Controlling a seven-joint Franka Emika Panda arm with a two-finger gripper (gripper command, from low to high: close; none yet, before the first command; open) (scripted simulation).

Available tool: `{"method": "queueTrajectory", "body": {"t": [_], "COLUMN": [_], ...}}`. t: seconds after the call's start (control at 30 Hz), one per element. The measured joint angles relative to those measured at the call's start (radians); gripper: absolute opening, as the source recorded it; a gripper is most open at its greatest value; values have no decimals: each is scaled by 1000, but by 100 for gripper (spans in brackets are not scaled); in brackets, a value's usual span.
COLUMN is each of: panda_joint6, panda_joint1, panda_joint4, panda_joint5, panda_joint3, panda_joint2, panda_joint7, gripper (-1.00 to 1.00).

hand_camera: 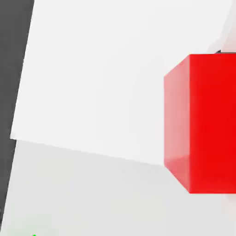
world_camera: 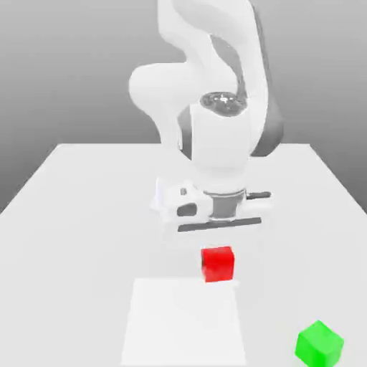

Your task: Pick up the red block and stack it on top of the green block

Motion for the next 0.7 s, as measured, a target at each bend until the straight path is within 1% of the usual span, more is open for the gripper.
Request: {"method": "queueTrajectory", "body": {"t": [0.33, 0.4, 0.47, 0.5, 0.7], "panda_joint6": [-176, -160, -105, -75, -59], "panda_joint1": [84, 98, 109, 117, 120], "panda_joint4": [362, 401, 413, 417, 418], "panda_joint5": [-55, -75, -100, -110, -116], "panda_joint3": [103, 108, 98, 89, 85], "panda_joint2": [191, 247, 315, 349, 366], "panda_joint7": [-312, -333, -324, -318, -315], "gripper": [-100, -100, -100, 100, 100]}}
